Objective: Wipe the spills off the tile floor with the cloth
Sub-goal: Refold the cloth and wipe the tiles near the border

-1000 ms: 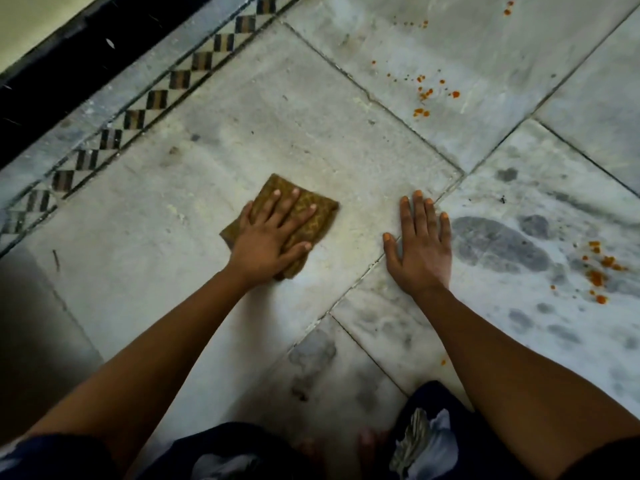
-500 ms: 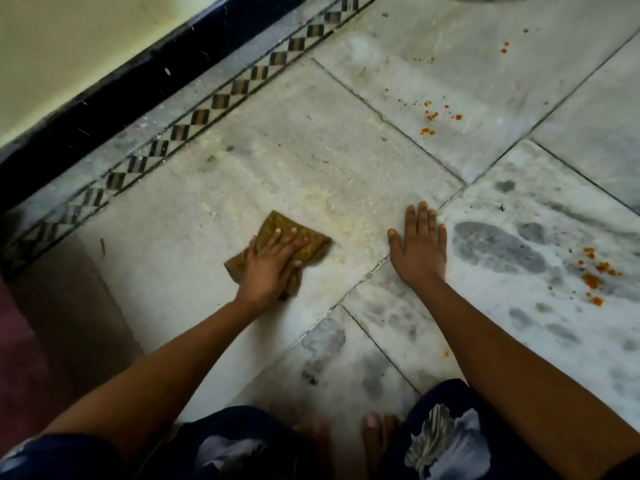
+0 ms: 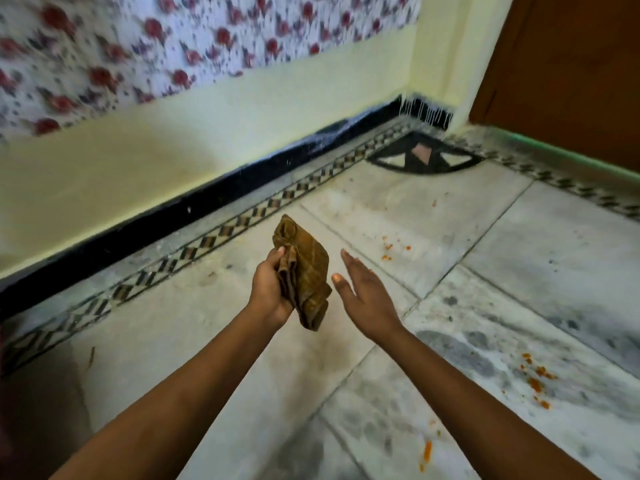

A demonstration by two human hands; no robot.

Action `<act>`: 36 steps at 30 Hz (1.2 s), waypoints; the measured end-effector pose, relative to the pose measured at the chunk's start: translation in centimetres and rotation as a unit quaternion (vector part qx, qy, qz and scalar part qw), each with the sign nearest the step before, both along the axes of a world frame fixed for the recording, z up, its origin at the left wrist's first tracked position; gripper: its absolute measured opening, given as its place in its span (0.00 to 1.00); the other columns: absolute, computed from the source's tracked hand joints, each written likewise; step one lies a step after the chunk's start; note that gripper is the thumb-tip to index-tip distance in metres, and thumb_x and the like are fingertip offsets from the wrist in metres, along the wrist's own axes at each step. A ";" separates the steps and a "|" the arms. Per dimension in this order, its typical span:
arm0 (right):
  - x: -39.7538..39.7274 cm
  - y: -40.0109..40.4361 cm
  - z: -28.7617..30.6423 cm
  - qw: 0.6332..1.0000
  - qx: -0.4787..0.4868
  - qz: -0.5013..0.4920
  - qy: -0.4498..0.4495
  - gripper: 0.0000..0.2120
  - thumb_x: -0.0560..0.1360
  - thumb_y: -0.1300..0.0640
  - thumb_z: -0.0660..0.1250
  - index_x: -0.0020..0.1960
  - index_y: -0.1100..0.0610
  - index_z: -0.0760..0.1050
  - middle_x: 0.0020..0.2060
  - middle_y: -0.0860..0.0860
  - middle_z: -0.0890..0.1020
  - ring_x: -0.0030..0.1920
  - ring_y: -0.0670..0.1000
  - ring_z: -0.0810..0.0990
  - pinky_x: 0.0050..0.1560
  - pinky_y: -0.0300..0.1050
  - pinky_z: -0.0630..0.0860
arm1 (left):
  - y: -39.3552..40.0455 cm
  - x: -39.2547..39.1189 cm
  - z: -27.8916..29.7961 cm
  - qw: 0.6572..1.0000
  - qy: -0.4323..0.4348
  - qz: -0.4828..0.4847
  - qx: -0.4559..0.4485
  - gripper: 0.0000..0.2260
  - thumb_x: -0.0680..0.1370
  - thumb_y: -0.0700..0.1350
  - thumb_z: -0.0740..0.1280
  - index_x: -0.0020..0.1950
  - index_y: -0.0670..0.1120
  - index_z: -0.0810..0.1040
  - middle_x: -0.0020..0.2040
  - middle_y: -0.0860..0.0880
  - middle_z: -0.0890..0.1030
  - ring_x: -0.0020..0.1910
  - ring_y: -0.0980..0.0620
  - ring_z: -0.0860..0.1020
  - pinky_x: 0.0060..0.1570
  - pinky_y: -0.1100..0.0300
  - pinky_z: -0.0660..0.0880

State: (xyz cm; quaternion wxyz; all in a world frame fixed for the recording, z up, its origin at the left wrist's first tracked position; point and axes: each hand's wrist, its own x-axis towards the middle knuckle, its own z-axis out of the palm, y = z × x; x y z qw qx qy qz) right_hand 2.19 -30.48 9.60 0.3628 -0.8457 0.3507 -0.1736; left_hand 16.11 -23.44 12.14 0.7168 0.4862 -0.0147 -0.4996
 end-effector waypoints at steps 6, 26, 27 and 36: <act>-0.1 -1.9 6.3 0.969 0.162 -0.031 -0.185 0.22 0.80 0.48 0.55 0.73 0.50 0.62 0.72 0.49 0.64 0.72 0.47 0.61 0.73 0.49 0.58 | -6.7 -3.5 6.0 0.999 0.018 0.016 -0.046 0.20 0.81 0.49 0.52 0.57 0.39 0.78 0.55 0.39 0.80 0.55 0.41 0.78 0.56 0.50 0.74; -3.6 -7.3 7.6 0.948 0.181 -0.052 -0.256 0.25 0.73 0.48 0.66 0.69 0.46 0.64 0.50 0.36 0.78 0.46 0.30 0.76 0.42 0.25 0.72 | -14.6 -6.4 10.1 0.991 -0.090 -0.035 0.097 0.10 0.76 0.43 0.61 0.51 0.40 0.79 0.41 0.42 0.81 0.38 0.46 0.79 0.39 0.57 0.77; -3.6 -7.5 7.4 0.950 0.178 -0.063 -0.251 0.26 0.73 0.47 0.66 0.69 0.46 0.65 0.51 0.37 0.78 0.47 0.30 0.76 0.44 0.24 0.72 | -14.8 -6.5 10.0 0.991 -0.081 -0.049 0.096 0.10 0.77 0.44 0.61 0.51 0.40 0.79 0.41 0.43 0.81 0.38 0.46 0.79 0.40 0.57 0.77; -3.6 -8.4 7.1 0.964 0.155 -0.108 -0.190 0.26 0.71 0.50 0.72 0.67 0.49 0.69 0.53 0.51 0.81 0.50 0.50 0.80 0.51 0.40 0.78 | -14.8 -5.6 8.0 0.988 -0.085 -0.109 0.071 0.08 0.75 0.44 0.67 0.51 0.40 0.78 0.44 0.42 0.81 0.42 0.45 0.80 0.50 0.50 0.78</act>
